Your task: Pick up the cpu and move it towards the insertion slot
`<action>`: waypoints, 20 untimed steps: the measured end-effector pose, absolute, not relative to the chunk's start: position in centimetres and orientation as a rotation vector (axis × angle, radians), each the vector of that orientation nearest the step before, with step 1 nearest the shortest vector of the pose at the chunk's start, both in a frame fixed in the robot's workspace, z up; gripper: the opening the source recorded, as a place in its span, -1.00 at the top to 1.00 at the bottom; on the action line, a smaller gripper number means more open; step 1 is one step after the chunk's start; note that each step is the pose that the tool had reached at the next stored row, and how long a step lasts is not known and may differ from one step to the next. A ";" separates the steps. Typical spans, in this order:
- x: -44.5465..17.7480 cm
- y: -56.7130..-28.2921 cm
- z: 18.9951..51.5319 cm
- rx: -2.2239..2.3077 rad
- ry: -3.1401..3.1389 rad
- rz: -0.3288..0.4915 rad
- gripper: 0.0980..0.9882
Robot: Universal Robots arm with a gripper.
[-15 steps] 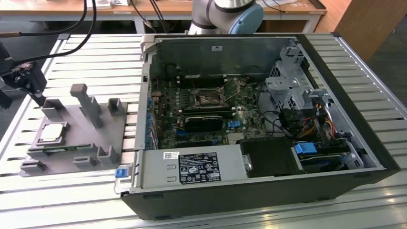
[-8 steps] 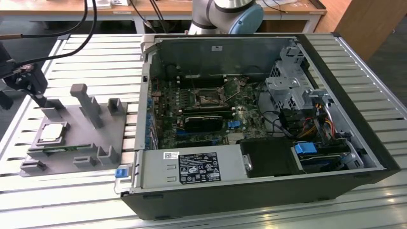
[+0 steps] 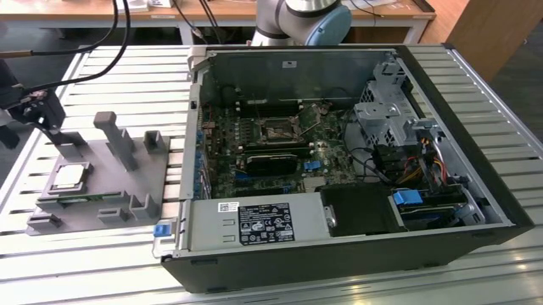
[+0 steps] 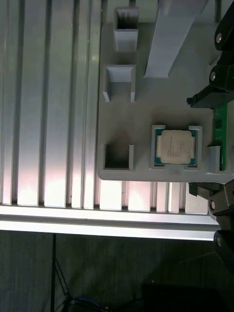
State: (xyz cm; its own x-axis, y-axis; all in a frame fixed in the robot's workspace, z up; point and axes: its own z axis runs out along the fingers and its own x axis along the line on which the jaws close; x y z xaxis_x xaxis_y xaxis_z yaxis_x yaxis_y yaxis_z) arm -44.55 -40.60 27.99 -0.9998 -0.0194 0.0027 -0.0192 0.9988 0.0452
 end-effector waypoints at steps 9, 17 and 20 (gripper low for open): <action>-44.5 -40.7 26.6 0.030 -3.138 -0.071 -0.37; -44.5 -40.9 25.4 0.030 -3.138 -0.071 -0.37; -44.4 -40.9 25.1 0.030 -3.138 -0.071 -0.37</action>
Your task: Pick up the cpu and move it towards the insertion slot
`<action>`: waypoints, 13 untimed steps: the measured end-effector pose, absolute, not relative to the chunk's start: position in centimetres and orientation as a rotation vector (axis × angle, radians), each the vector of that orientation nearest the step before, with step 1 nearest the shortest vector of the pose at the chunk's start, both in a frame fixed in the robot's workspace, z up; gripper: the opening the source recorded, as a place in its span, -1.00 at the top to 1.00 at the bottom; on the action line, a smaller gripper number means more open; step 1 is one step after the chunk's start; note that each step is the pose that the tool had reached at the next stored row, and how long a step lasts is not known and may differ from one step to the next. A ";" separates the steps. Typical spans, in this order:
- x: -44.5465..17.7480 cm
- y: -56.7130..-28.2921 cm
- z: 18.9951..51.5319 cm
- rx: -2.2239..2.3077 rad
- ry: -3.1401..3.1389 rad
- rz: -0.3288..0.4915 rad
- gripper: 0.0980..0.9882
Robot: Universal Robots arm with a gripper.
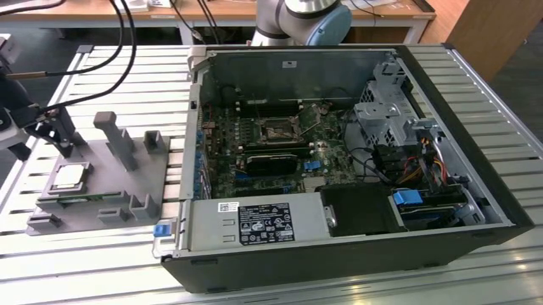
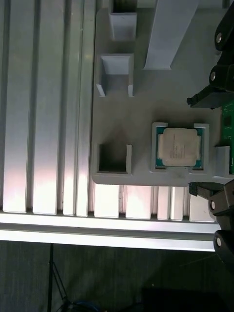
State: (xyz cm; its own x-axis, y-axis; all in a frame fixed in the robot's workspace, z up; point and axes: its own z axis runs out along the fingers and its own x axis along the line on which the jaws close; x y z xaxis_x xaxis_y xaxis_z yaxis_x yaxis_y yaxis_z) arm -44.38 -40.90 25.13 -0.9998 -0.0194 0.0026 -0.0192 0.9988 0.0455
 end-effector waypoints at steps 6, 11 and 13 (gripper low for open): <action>-44.3 -41.0 24.5 0.030 -3.138 -0.072 -0.37; -44.3 -41.1 23.9 0.030 -3.138 -0.072 -0.37; -44.3 -41.1 23.7 0.030 -3.138 -0.072 -0.37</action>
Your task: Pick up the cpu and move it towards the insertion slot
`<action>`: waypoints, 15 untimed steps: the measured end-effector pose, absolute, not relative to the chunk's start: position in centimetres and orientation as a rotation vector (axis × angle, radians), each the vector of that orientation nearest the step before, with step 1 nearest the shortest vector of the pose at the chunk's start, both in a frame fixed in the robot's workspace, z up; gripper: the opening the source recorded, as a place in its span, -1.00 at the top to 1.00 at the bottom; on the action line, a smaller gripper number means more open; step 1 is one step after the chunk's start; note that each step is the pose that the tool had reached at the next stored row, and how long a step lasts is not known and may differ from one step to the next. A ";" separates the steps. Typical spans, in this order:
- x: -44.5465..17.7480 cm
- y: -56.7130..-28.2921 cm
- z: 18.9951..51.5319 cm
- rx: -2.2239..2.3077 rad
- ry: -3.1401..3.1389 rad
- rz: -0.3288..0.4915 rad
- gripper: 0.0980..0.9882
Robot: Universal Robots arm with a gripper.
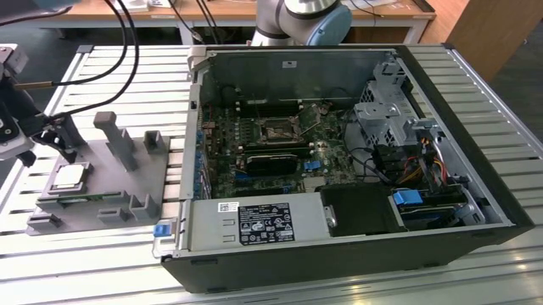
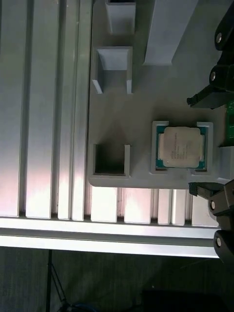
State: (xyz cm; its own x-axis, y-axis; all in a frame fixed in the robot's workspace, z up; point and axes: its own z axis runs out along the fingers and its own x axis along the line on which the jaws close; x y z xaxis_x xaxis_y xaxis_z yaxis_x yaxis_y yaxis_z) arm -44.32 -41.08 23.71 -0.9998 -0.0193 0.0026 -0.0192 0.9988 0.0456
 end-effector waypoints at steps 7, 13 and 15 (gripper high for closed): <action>-44.3 -41.1 23.1 0.030 -3.138 -0.072 -0.37; -44.3 -41.1 22.5 0.030 -3.138 -0.072 -0.37; -44.3 -41.1 22.3 0.030 -3.138 -0.072 -0.37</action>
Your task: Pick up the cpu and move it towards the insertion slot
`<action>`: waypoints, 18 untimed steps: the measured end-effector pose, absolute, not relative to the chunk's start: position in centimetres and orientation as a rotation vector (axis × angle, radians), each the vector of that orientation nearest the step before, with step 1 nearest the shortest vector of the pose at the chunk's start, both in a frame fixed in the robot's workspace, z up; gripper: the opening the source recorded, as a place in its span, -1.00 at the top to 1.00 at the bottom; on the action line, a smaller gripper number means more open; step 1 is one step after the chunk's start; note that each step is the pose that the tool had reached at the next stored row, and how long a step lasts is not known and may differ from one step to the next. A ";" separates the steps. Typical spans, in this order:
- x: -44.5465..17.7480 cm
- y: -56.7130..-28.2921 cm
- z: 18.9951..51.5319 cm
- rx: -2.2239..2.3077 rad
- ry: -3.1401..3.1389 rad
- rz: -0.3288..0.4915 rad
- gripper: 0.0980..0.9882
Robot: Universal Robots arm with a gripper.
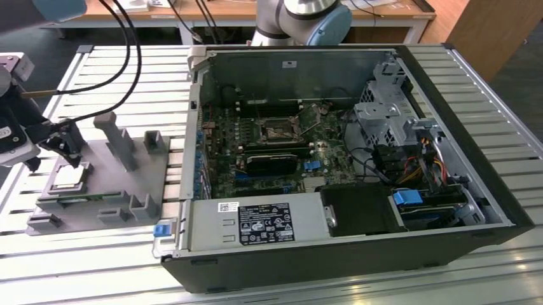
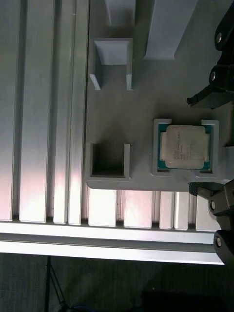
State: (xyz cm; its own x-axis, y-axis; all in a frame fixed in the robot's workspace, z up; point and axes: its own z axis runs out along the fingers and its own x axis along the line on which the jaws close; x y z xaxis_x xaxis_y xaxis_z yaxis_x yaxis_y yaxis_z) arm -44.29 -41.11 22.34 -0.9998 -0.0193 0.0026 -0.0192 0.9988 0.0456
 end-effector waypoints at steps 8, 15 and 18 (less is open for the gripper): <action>-44.3 -41.2 21.8 0.030 -3.138 -0.071 -0.37; -44.2 -41.2 21.3 0.027 -3.138 -0.060 -0.37; -44.2 -41.2 21.0 0.027 -3.138 -0.059 -0.37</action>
